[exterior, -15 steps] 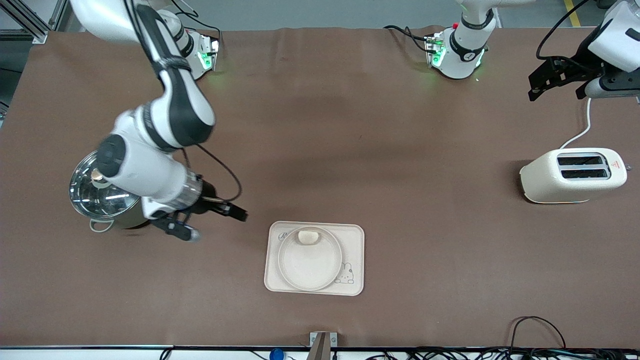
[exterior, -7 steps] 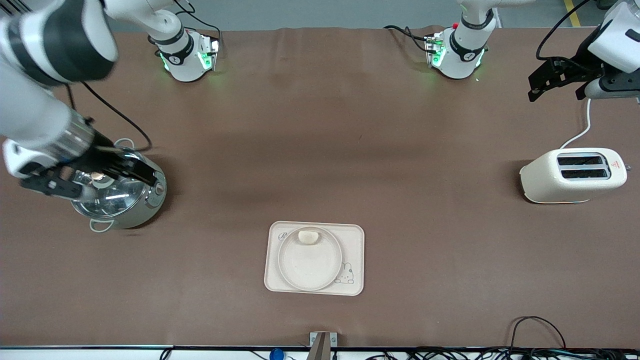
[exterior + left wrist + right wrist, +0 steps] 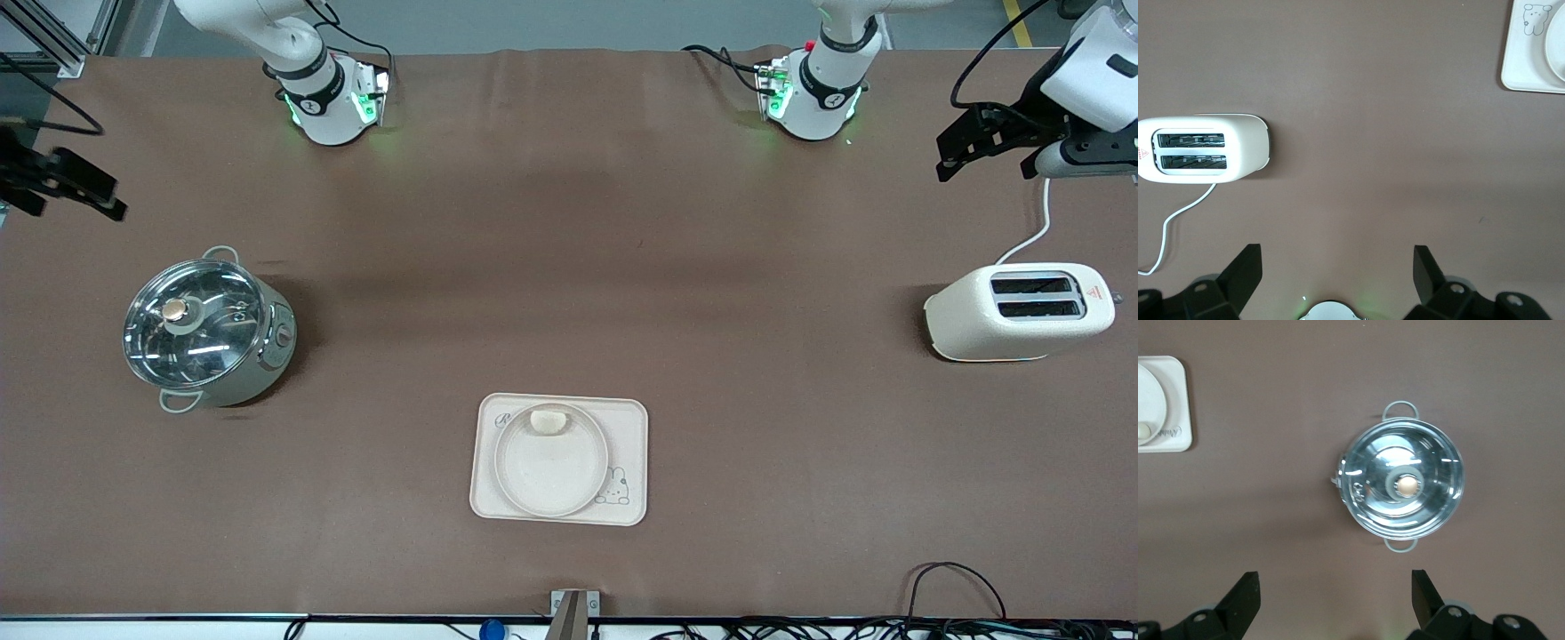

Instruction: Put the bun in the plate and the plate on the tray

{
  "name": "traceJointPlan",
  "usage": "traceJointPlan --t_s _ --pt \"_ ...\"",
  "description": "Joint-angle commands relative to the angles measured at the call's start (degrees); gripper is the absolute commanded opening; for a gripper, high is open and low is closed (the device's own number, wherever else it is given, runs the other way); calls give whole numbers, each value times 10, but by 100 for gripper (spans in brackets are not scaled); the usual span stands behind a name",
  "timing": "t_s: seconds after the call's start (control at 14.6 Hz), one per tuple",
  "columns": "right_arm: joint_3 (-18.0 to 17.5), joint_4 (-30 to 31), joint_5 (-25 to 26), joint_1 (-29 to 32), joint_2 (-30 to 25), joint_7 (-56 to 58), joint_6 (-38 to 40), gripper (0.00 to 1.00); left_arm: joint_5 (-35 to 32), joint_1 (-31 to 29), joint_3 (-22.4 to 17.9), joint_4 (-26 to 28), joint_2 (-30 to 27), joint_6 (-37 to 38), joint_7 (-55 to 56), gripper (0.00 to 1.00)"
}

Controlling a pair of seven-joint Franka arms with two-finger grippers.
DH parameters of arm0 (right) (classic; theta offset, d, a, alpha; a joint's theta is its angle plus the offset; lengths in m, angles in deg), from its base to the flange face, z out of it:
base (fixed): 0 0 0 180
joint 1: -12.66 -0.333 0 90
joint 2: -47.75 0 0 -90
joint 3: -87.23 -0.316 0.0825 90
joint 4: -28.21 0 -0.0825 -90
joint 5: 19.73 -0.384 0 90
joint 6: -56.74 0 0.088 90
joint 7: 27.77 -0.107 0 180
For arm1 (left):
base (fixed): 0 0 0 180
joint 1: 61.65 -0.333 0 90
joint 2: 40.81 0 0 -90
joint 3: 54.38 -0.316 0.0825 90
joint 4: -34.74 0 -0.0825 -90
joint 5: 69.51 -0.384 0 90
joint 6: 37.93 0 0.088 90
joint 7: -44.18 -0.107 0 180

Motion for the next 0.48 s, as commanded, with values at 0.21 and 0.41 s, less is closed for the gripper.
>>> traceJointPlan --t_s 0.21,0.41 --pt "-135 9 10 148 -21 65 29 100 3 -1 0 -9 5 4 -5 100" --pt "-139 0 4 171 -20 96 47 100 2 -2 -1 -31 23 4 -5 100"
